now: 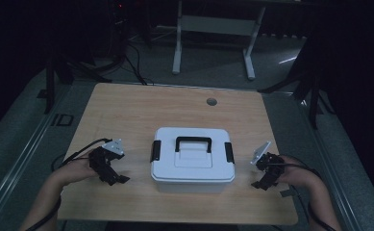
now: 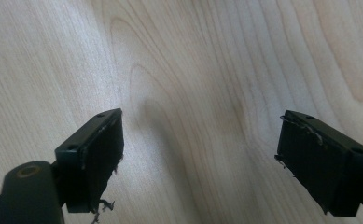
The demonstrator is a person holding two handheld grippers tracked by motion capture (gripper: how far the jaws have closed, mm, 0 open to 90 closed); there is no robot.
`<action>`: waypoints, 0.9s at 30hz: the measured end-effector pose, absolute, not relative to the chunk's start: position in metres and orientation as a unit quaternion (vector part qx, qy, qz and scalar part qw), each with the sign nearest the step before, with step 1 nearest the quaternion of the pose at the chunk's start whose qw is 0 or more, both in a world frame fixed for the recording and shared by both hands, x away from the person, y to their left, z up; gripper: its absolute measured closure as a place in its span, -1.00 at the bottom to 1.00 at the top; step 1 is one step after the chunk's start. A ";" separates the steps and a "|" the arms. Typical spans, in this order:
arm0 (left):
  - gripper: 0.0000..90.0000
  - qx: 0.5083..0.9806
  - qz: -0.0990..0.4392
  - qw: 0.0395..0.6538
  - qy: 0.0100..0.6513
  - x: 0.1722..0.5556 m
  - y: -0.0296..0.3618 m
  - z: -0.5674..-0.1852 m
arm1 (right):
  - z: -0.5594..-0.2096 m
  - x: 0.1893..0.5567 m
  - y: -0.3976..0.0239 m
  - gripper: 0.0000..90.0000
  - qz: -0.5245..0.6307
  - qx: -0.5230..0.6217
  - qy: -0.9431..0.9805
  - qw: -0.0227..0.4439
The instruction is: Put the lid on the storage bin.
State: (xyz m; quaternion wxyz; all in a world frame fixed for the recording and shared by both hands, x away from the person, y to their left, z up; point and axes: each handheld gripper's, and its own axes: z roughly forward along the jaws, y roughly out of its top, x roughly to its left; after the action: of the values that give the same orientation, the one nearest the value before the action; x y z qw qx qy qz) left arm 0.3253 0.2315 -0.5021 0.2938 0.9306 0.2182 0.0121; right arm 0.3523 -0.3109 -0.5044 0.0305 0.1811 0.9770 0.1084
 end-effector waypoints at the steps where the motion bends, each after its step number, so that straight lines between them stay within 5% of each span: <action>1: -0.95 0.929 0.013 0.298 0.219 0.326 0.233 -0.505 | -0.505 0.352 -0.313 -0.68 0.112 0.183 0.976 0.032; 27: -0.95 0.911 0.020 0.316 0.265 0.315 0.262 -0.532 | -0.521 0.348 -0.323 -0.70 0.177 0.207 0.962 0.039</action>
State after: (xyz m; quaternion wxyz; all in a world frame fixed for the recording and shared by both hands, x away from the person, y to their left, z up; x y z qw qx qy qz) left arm 0.3150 0.2618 -0.5315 0.3157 0.9107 0.2655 0.0202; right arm 0.3484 -0.3228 -0.5207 0.0395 0.2067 0.9615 0.1767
